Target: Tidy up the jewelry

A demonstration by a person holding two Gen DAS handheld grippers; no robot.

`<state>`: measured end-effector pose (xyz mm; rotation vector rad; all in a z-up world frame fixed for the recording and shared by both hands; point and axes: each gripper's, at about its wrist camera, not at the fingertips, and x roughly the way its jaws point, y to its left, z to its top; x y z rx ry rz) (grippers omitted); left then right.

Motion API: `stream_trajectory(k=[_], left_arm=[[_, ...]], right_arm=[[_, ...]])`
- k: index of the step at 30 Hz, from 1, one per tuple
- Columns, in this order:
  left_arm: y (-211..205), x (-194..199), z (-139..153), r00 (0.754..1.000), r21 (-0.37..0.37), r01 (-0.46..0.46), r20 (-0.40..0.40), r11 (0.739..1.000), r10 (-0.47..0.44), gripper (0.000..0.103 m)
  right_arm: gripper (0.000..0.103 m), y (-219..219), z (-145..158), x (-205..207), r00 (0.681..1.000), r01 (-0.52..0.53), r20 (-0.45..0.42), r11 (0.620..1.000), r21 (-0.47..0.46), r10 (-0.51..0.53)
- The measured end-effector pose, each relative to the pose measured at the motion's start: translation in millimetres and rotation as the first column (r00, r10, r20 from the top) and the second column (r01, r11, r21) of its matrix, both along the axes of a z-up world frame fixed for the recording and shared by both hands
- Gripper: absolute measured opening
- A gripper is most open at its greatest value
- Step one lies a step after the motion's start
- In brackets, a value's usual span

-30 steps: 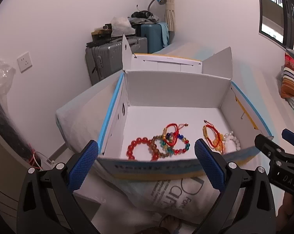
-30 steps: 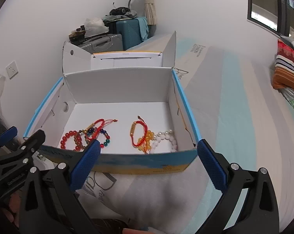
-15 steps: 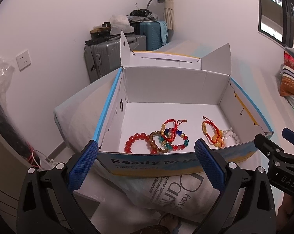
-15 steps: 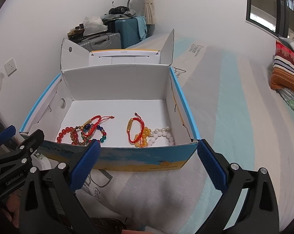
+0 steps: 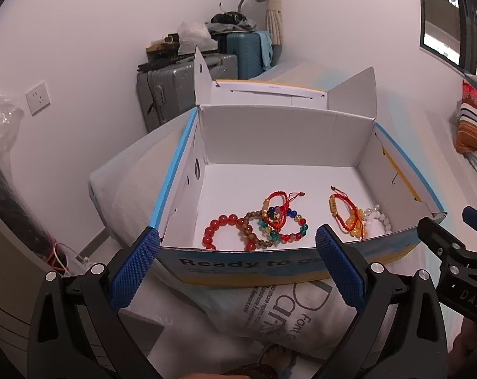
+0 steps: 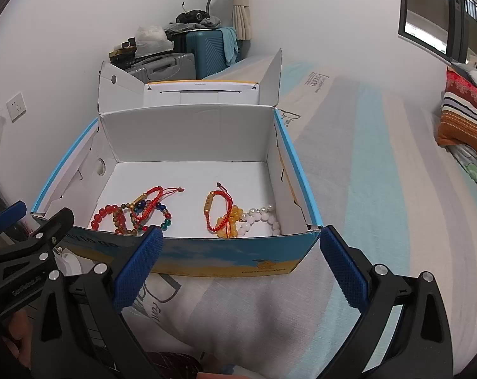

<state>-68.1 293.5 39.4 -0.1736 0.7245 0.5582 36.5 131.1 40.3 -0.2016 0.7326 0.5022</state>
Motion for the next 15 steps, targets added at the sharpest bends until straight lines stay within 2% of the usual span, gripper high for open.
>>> stream_trajectory(k=[10,15], left_arm=[[-1.8,2.8,-0.6,1.0,-0.007,0.009,0.006,1.0,-0.009,0.097],[1.6,-1.2,1.1,0.999,-0.059,0.019,0.044,0.998,-0.017,0.097]], right_arm=[[0.095,-0.9,1.1,0.6,1.0,-0.001,-0.002,1.0,0.0,0.001],[0.095,-2.0,1.7,0.9,1.0,0.001,-0.002,1.0,-0.001,-0.001]])
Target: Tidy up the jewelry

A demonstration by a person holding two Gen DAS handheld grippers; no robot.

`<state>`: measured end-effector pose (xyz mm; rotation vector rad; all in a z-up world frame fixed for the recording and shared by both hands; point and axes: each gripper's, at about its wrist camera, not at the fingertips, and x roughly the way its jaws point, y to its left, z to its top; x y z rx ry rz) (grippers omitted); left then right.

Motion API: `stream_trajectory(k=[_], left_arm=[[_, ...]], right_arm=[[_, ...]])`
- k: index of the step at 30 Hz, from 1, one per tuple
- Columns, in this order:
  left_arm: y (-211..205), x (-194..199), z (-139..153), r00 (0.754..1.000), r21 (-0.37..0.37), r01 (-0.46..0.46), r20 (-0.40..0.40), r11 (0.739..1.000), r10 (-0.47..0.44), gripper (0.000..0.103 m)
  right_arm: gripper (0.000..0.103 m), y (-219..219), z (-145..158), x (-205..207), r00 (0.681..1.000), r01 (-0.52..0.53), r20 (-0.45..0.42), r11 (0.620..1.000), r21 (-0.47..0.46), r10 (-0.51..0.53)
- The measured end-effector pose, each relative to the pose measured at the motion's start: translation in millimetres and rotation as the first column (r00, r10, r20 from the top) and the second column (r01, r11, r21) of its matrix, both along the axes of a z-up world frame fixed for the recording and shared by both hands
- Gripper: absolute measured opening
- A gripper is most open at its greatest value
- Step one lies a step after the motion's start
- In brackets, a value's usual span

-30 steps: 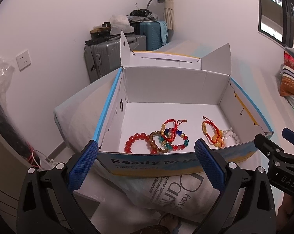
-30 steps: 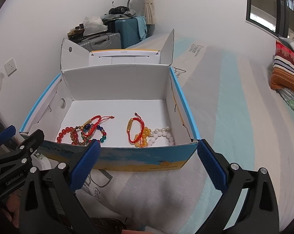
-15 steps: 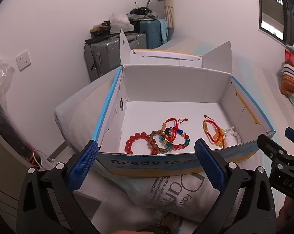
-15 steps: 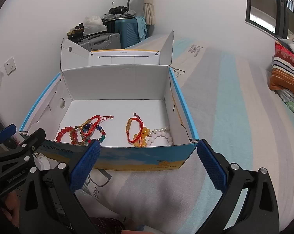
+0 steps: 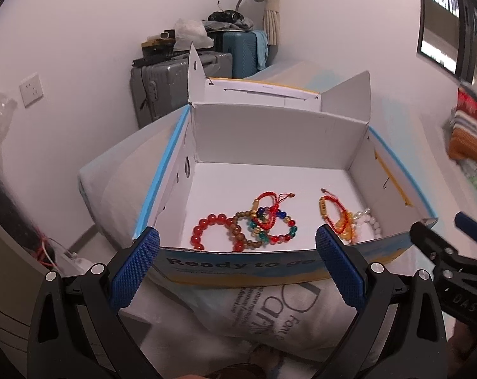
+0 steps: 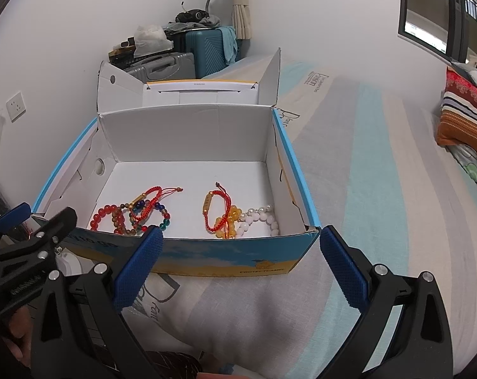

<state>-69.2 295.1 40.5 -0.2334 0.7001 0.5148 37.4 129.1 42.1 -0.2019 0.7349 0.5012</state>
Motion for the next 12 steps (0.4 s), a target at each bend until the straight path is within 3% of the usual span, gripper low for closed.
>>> stream_trajectory(k=[12], left_arm=[[-5.4,2.6,0.1,1.0,0.002,0.026,-0.008,1.0,-0.026,0.097]], right_arm=[[0.095,-1.5,1.8,0.7,1.0,-0.001,0.001,1.0,0.005,0.001]])
